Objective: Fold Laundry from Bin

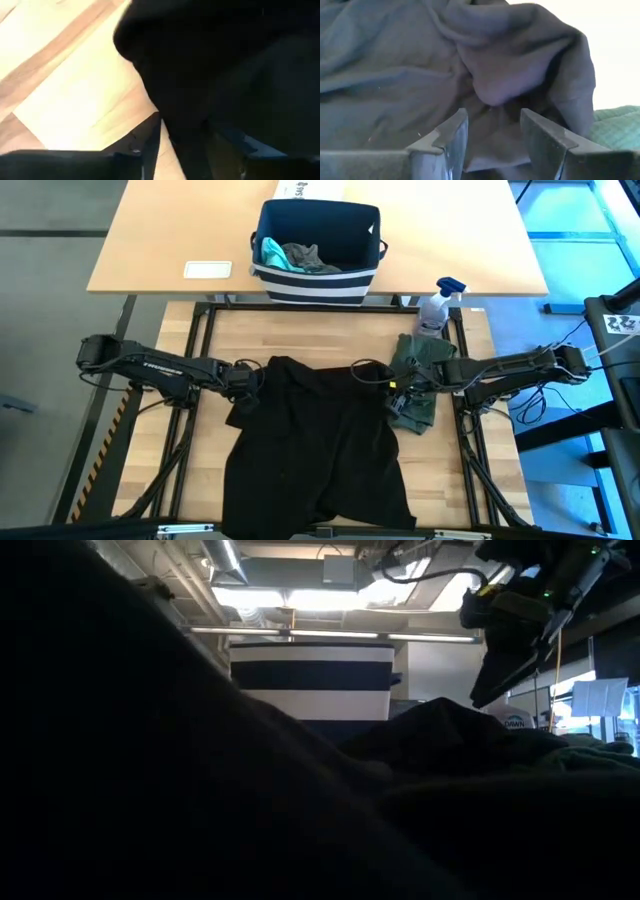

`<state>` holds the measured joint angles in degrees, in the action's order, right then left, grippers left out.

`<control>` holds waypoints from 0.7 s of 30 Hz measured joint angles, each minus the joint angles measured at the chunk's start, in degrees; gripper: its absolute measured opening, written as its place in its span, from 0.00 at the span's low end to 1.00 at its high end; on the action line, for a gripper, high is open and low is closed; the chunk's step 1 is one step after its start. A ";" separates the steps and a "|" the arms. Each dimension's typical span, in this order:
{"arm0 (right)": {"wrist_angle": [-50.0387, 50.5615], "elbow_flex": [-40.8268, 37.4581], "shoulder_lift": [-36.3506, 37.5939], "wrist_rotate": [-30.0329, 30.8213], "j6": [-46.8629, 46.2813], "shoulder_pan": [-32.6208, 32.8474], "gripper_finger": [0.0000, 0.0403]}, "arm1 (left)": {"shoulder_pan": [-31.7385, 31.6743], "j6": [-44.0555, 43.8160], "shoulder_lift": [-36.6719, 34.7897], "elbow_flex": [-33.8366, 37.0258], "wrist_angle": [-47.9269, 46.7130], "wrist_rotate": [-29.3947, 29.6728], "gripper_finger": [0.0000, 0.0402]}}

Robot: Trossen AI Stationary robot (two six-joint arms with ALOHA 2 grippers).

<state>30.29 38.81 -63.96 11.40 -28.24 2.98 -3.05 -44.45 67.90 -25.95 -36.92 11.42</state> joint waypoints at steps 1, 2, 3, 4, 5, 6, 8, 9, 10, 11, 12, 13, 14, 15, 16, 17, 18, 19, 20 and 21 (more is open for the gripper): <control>-0.71 0.03 -0.32 0.01 0.01 0.00 0.45 | 0.00 1.61 0.12 0.19 0.44 -0.02 0.28; -0.89 0.06 -0.55 -0.01 0.00 -0.02 0.45 | 0.00 3.33 0.26 0.19 0.84 0.00 0.23; -0.36 0.03 -0.81 -0.03 0.01 0.00 0.45 | 0.00 4.79 0.20 0.30 0.89 0.08 0.18; -0.37 0.01 -1.14 -0.06 0.01 -0.01 0.45 | 0.00 6.29 0.19 0.29 0.78 0.24 0.12; -0.67 0.02 -1.27 -0.02 0.01 -0.02 0.45 | -0.02 7.85 0.19 0.11 0.51 0.28 0.06; -0.25 0.04 -1.37 -0.06 0.01 -0.01 0.45 | -0.03 9.02 -0.03 -0.41 -0.75 0.37 0.03; 0.52 0.23 -1.27 -0.60 -0.01 -0.02 0.45 | -0.13 10.50 -0.55 -3.32 -7.62 1.01 0.02; 1.38 0.95 -1.11 -0.64 -0.01 0.00 0.45 | -0.22 10.86 -0.82 -5.88 -12.21 1.36 0.01; 2.82 1.83 -0.82 -0.66 0.01 -0.01 0.45 | -0.20 11.37 -1.19 -8.89 -17.17 2.10 0.01; 5.33 3.08 -0.57 -0.42 0.02 0.00 0.45 | -0.17 11.90 -1.47 -11.99 -22.62 3.18 0.01; 7.59 4.51 -0.39 0.20 0.22 0.00 0.45 | -0.20 12.17 -1.69 -15.04 -27.61 4.62 0.01; 9.86 5.94 -0.13 1.39 0.83 0.00 0.45 | -0.26 12.63 -1.69 -17.98 -32.13 6.56 0.01; 12.40 7.19 -0.01 2.75 1.87 0.00 0.45 | -0.32 13.25 -1.69 -20.73 -36.06 8.76 0.01; 14.69 8.23 0.08 4.40 3.39 -0.02 0.45 | -0.46 13.58 -1.75 -23.02 -38.84 10.89 0.01; 15.82 9.09 0.10 5.93 5.00 -0.02 0.45 | -0.68 13.84 -1.75 -25.01 -40.76 13.08 0.01; 16.23 9.57 0.10 7.18 6.49 -0.04 0.45 | -0.92 14.19 -1.72 -26.66 -42.58 15.31 0.01; 16.36 9.62 0.08 8.00 7.89 -0.10 0.45 | -1.14 14.53 -1.71 -27.86 -44.21 17.57 0.01; 16.27 9.44 0.08 8.25 9.03 -0.12 0.45 | -1.42 14.64 -1.73 -28.76 -45.63 19.95 0.01; 15.26 9.03 -0.04 8.11 9.60 -0.13 0.45 | -1.72 14.47 -1.73 -29.32 -46.91 22.67 0.01; 13.84 8.50 -0.43 7.40 10.31 -0.13 0.45 | -2.06 13.60 -1.73 -29.53 -48.19 25.54 0.01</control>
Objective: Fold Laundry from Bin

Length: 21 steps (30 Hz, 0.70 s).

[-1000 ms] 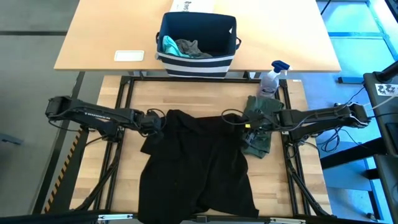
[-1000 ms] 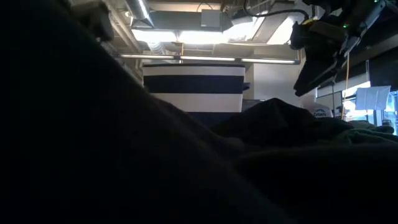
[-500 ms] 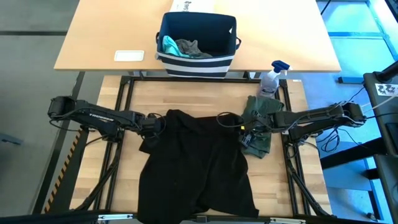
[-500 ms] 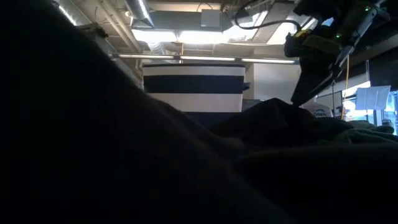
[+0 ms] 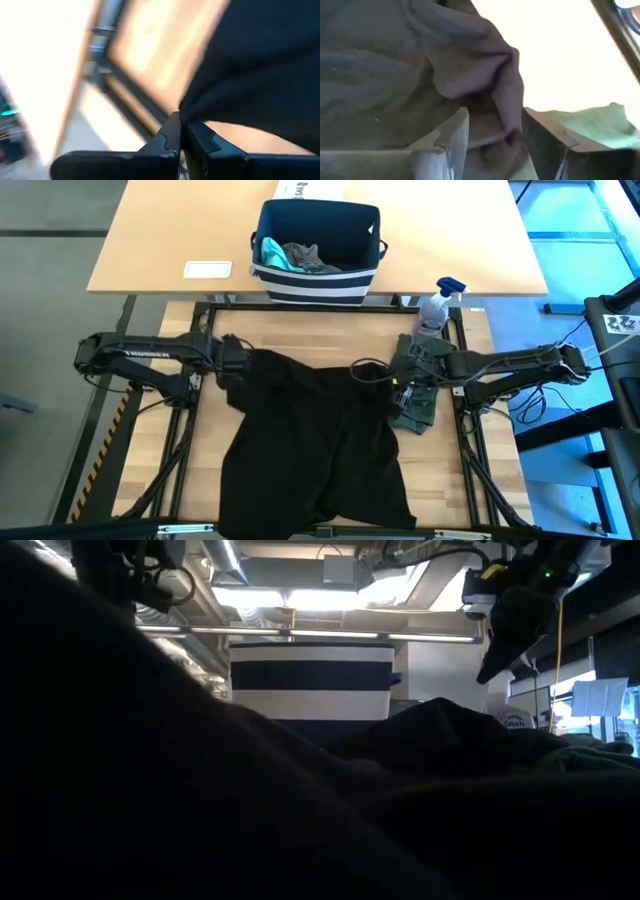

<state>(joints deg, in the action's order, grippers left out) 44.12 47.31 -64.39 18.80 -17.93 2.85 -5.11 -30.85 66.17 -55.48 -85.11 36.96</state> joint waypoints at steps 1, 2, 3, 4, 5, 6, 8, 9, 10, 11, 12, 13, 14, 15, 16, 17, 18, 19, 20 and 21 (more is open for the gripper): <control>-1.34 -0.64 -0.40 -1.46 0.41 0.01 0.45 | -0.40 -0.59 0.00 0.01 -1.12 2.25 0.01; -1.94 -1.31 -0.85 -2.81 0.61 0.02 0.45 | -0.99 -0.74 0.02 0.22 -1.74 3.80 0.01; -2.67 -1.97 -1.45 -3.83 0.63 0.02 0.45 | -1.65 -0.38 -0.02 0.70 -1.74 4.76 0.01; -3.79 -2.57 -2.00 -4.62 0.52 0.04 0.45 | -2.33 0.57 0.00 1.25 -1.34 5.40 0.01; -4.77 -3.11 -2.56 -5.02 0.40 0.08 0.45 | -2.96 1.63 0.06 1.83 -0.88 5.86 0.01; -5.34 -3.64 -3.25 -5.09 0.37 0.11 0.45 | -3.56 2.57 0.09 2.40 -0.56 6.49 0.01; -5.64 -4.07 -4.67 -5.11 0.37 0.11 0.45 | -4.96 2.94 0.07 3.17 -0.26 7.32 0.01; -6.06 -4.07 -5.37 -5.10 0.35 0.11 0.45 | -5.65 2.97 0.07 3.33 -0.23 7.04 0.01; -6.67 -4.07 -5.90 -5.22 0.33 0.11 0.45 | -6.29 2.96 0.07 3.37 -0.28 6.29 0.03; -7.31 -4.07 -6.23 -5.57 0.32 0.11 0.45 | -6.86 3.21 0.05 3.38 -0.31 5.40 0.04; -7.94 -4.07 -6.46 -5.97 0.38 0.11 0.45 | -7.37 3.95 0.04 3.38 -0.47 4.43 0.07; -8.62 -4.07 -6.68 -6.08 0.45 0.11 0.45 | -7.80 4.68 0.04 3.38 -0.66 3.65 0.09; -9.23 -4.07 -6.73 -6.34 0.52 0.11 0.45 | -8.14 5.32 0.04 3.34 -1.03 3.21 0.12; -9.67 -4.07 -6.75 -6.38 0.59 0.11 0.45 | -8.41 6.03 0.04 3.07 -1.61 2.97 0.15; -10.15 -4.07 -6.75 -6.40 0.63 0.11 0.45 | -8.66 6.68 0.04 2.47 -1.97 2.82 0.18; -10.60 -4.05 -6.63 -6.44 0.63 0.11 0.45 | -8.77 7.04 0.07 1.43 -2.11 2.61 0.21; -10.92 -4.05 -6.57 -6.50 0.65 0.11 0.45 | -8.78 7.01 0.09 0.04 -2.35 2.04 0.24; -11.24 -4.05 -6.53 -7.01 0.65 0.13 0.45 | -8.78 6.99 0.09 -1.57 -2.53 0.93 0.26; -11.59 -4.05 -6.53 -8.15 0.65 0.13 0.45 | -8.63 6.99 0.09 -3.44 -2.34 -0.78 0.29; -11.84 -4.05 -6.53 -9.61 0.72 0.13 0.45 | -8.24 6.99 -0.02 -5.34 -1.16 -2.49 0.31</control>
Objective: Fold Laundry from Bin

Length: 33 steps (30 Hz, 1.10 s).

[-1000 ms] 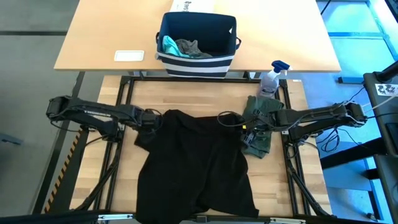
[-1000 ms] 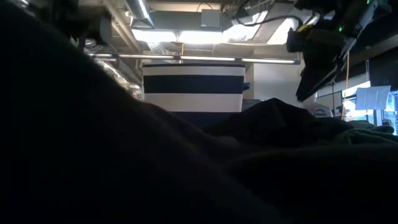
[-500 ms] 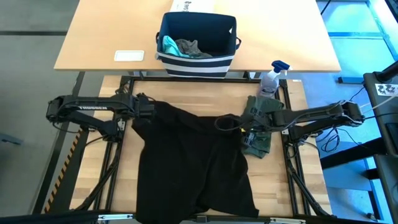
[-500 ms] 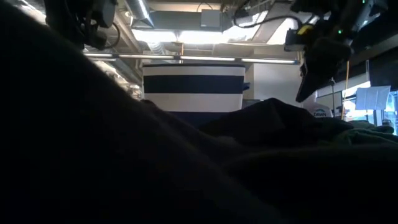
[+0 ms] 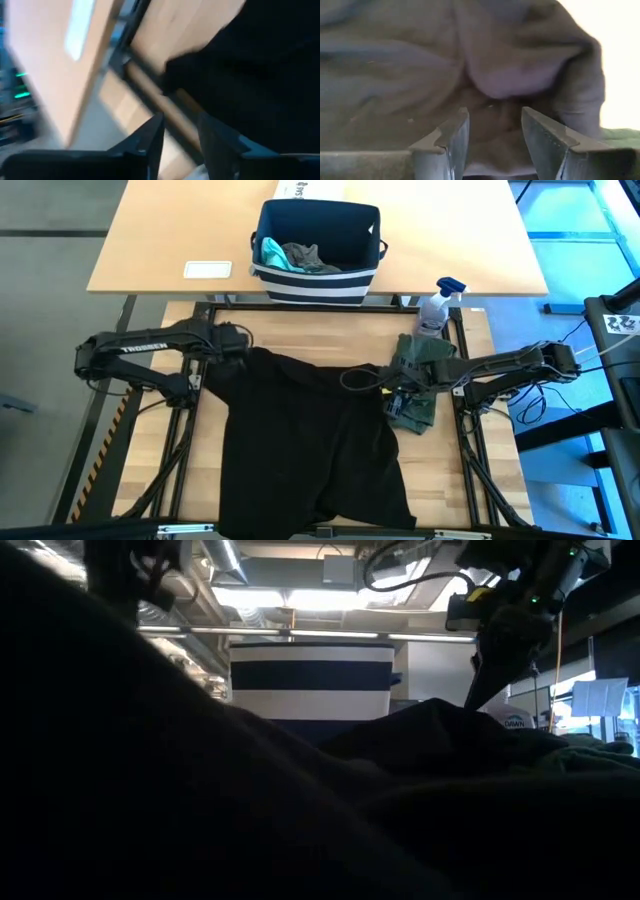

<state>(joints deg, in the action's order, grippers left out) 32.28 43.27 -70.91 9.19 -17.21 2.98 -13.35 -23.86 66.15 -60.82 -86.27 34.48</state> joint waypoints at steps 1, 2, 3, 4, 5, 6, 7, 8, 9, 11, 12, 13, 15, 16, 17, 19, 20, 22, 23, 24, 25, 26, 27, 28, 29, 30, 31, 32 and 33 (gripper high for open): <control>-0.33 0.00 -0.13 -1.40 0.41 0.00 0.45 | 0.67 0.05 -0.35 -1.55 2.44 -2.19 0.32; -1.22 0.00 -0.50 -2.88 1.17 0.04 0.45 | 1.48 0.57 -1.03 -2.47 6.30 -5.19 0.33; -2.42 0.01 -0.94 -4.41 2.18 0.04 0.45 | 2.35 2.02 -1.82 -2.79 11.26 -9.45 0.34; -3.50 0.02 -1.53 -5.63 3.65 0.04 0.45 | 3.14 4.05 -2.57 -2.69 16.47 -14.81 0.35; -4.70 0.02 -2.24 -6.81 5.32 0.04 0.45 | 3.83 6.29 -3.06 -2.13 22.05 -20.73 0.35; -6.48 0.02 -3.06 -8.19 7.24 0.04 0.45 | 4.43 8.27 -3.19 -1.30 27.11 -27.07 0.35; -8.34 0.03 -4.02 -9.60 9.19 0.04 0.45 | 5.08 9.67 -3.13 -0.15 31.18 -32.66 0.35; -9.74 0.09 -5.16 -10.71 11.05 0.04 0.45 | 5.79 10.33 -2.74 1.35 34.37 -37.06 0.35; -10.95 0.09 -6.51 -11.54 12.63 0.04 0.45 | 6.56 10.51 -2.10 2.84 36.61 -40.38 0.34; -12.76 0.09 -9.23 -11.81 14.91 0.04 0.45 | 8.00 10.47 -0.40 6.59 39.40 -42.97 0.33; -13.21 0.09 -10.72 -11.80 15.92 0.02 0.45 | 8.68 10.49 0.59 8.82 40.06 -43.04 0.33; -13.80 0.09 -12.01 -11.70 16.67 -0.05 0.45 | 9.26 10.51 1.55 11.00 40.85 -42.94 0.32; -14.48 0.09 -14.33 -9.41 18.51 -0.11 0.45 | 9.84 10.53 3.47 15.32 43.87 -42.00 0.32; -15.17 0.09 -15.34 -7.13 19.02 -0.11 0.45 | 9.84 10.56 4.34 17.44 45.72 -41.39 0.31; -15.55 0.09 -15.94 -4.54 19.21 -0.11 0.45 | 9.72 10.82 5.16 19.44 47.40 -39.69 0.31; -16.19 0.12 -16.42 1.65 19.25 -0.12 0.45 | 8.96 11.79 6.78 22.45 50.02 -32.89 0.30; -16.24 0.57 -16.47 5.49 19.28 -0.12 0.45 | 8.29 12.27 7.13 23.20 50.97 -27.79 0.30; -16.16 1.79 -16.47 15.16 19.30 -0.33 0.45 | 6.23 12.32 7.61 23.42 52.15 -15.63 0.29; -16.15 2.61 -16.46 20.38 19.33 -0.71 0.45 | 5.03 12.10 7.67 23.20 53.08 -9.55 0.29; -16.28 3.18 -16.46 25.87 19.34 -1.32 0.45 | 3.80 12.11 7.65 23.00 54.25 -4.30 0.29; -16.51 3.39 -16.39 31.24 19.22 -2.33 0.45 | 2.46 12.29 7.43 22.80 55.59 -0.41 0.29; -16.81 3.37 -16.37 35.96 18.70 -3.79 0.45 | 1.08 12.50 7.33 22.52 57.29 2.27 0.29; -16.84 3.37 -16.37 39.51 17.45 -5.51 0.45 | -0.27 13.21 7.32 22.23 59.21 3.48 0.29; -16.75 3.34 -16.37 41.36 15.53 -7.46 0.45 | -1.59 14.13 7.32 21.91 60.53 3.33 0.29; -16.50 3.39 -16.37 41.85 13.01 -9.34 0.45 | -2.77 15.27 7.33 21.45 60.82 2.09 0.29; -14.28 4.03 -15.99 40.77 9.79 -10.99 0.45 | -3.80 16.35 7.34 20.82 60.82 -0.18 0.29; -10.83 5.26 -15.41 37.44 6.46 -12.37 0.45 | -4.63 17.03 7.34 19.98 60.80 -3.34 0.29; -7.32 7.29 -14.75 33.22 3.55 -13.42 0.45 | -5.16 17.42 7.34 18.95 60.45 -7.43 0.29; -4.69 9.53 -13.84 27.87 1.82 -13.98 0.45 | -5.39 17.69 7.27 17.82 59.48 -13.14 0.28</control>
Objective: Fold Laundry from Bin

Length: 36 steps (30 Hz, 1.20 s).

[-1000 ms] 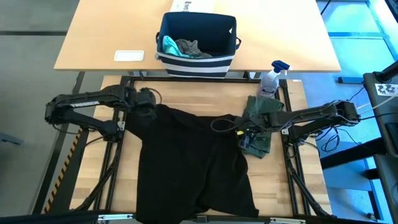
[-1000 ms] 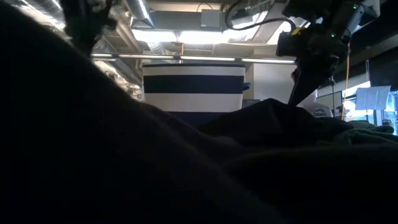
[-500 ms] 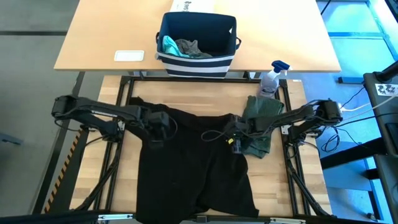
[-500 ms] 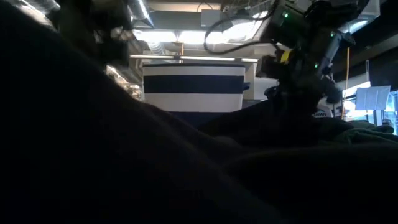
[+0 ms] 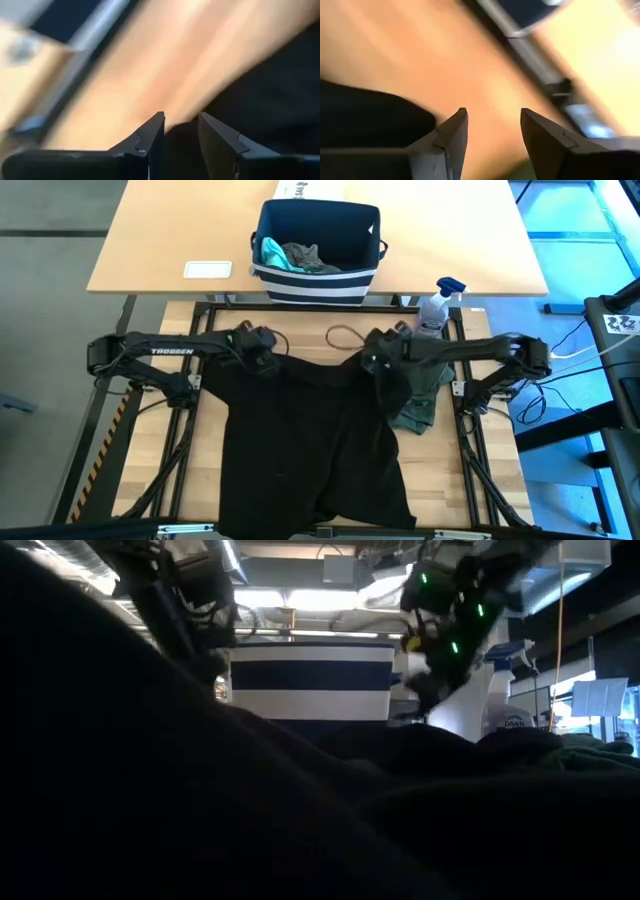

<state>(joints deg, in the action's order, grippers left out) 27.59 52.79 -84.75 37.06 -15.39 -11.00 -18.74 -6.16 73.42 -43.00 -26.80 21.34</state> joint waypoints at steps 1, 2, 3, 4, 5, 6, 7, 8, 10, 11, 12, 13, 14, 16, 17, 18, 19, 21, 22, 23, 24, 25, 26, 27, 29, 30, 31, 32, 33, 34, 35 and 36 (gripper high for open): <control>2.39 1.75 1.17 -6.12 -0.37 -0.12 0.45 | -0.11 0.31 -0.42 -0.93 -1.23 -6.67 0.28; 4.48 3.03 2.20 -12.52 0.83 0.12 0.45 | -0.01 0.38 -0.77 -1.71 -2.35 -13.75 0.28; 5.38 3.94 3.29 -19.32 2.83 0.55 0.45 | 0.30 0.33 -1.01 -2.21 -2.28 -21.03 0.28; 5.04 4.36 4.39 -26.37 4.52 1.23 0.45 | 0.69 0.08 -1.08 -2.32 -1.76 -27.25 0.28; 4.25 4.31 5.20 -32.73 5.86 1.86 0.45 | 1.24 -0.40 -1.08 -2.13 -1.77 -32.42 0.28; 2.72 4.04 5.87 -38.78 6.92 2.77 0.45 | 1.94 -0.56 -1.02 -1.52 -1.70 -35.87 0.28; 0.55 3.65 6.18 -43.27 7.99 3.66 0.45 | 2.70 -0.47 -0.65 -0.77 -1.60 -37.66 0.28; -1.13 3.06 6.17 -45.78 9.04 4.50 0.45 | 3.41 0.21 -0.16 0.26 -1.34 -38.01 0.28; -3.18 0.87 5.01 -45.54 11.38 6.24 0.45 | 4.42 2.51 1.30 2.83 -0.56 -35.57 0.28; -4.98 -0.43 4.00 -43.76 12.38 6.81 0.45 | 4.61 3.35 2.23 4.05 0.16 -33.62 0.28; -6.65 -1.83 2.90 -42.02 12.86 7.07 0.45 | 4.63 3.53 3.20 5.05 1.19 -31.94 0.28; -7.89 -3.40 1.60 -40.22 13.06 7.00 0.45 | 4.61 3.59 4.22 5.83 2.23 -30.30 0.28; -9.26 -4.62 0.52 -38.47 13.05 6.82 0.45 | 4.42 3.78 5.12 6.38 3.16 -28.62 0.28; -11.62 -6.17 -1.87 -33.23 12.43 6.81 0.45 | 3.91 3.94 6.37 6.87 4.25 -24.08 0.28; -11.54 -6.51 -2.80 -29.31 12.38 6.81 0.45 | 3.59 3.96 6.83 6.88 5.15 -21.48 0.28; -11.41 -6.73 -3.71 -24.94 12.47 6.82 0.45 | 3.13 4.29 7.07 6.87 6.35 -18.50 0.28; -11.53 -6.75 -4.71 -19.95 12.53 6.83 0.45 | 2.65 5.11 7.24 6.86 7.21 -15.06 0.28; -13.12 -6.75 -5.99 -10.63 11.82 6.29 0.45 | 1.54 5.73 7.49 6.86 10.28 -6.75 0.28; -14.22 -6.75 -6.27 -6.76 11.01 5.64 0.45 | 0.86 5.59 7.53 6.86 12.12 -2.13 0.28; -15.68 -6.71 -6.46 -3.17 9.64 4.77 0.45 | 0.04 5.40 7.50 6.86 13.92 2.18 0.28; -16.43 -6.60 -6.52 0.00 7.82 3.57 0.45 | -0.96 5.39 7.50 6.84 15.85 5.52 0.28; -16.36 -6.60 -6.53 2.93 5.62 2.13 0.45 | -2.10 5.45 7.50 6.84 17.68 7.91 0.28; -15.90 -6.64 -6.54 5.22 3.05 0.53 0.45 | -3.37 5.43 7.50 6.84 19.18 9.52 0.28; -15.59 -6.64 -6.54 6.54 0.45 -1.35 0.45 | -4.91 5.43 7.61 6.84 20.54 10.44 0.28; -14.51 -6.64 -6.56 6.40 -4.12 -5.63 0.45 | -8.13 5.41 8.00 6.83 22.07 11.37 0.28; -13.84 -6.64 -6.56 4.64 -5.94 -7.80 0.45 | -9.97 5.31 8.03 6.84 22.02 11.64 0.28; -13.24 -6.64 -6.56 2.05 -7.35 -9.75 0.45 | -11.58 5.21 8.03 6.84 22.07 11.92 0.28; -12.56 -6.64 -6.46 -0.75 -8.56 -11.58 0.45 | -12.98 5.18 7.89 6.83 22.09 12.01 0.28; -11.31 -6.51 -6.14 -4.03 -9.65 -13.05 0.45 | -14.12 4.90 7.42 6.68 21.11 11.67 0.28; -9.70 -5.96 -5.63 -7.52 -10.23 -14.13 0.45 | -15.14 4.37 6.37 6.14 18.62 10.27 0.28; -8.77 -5.20 -4.78 -11.41 -10.42 -14.76 0.45 | -15.76 3.28 5.00 5.02 15.52 7.92 0.28; -8.20 -4.42 -3.52 -15.81 -9.89 -15.07 0.45 | -16.00 2.07 3.33 3.72 13.15 4.99 0.28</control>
<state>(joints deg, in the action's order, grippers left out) 19.40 48.37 -88.27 21.25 -25.28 -26.07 -34.74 -4.09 76.75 -39.28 -13.65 26.33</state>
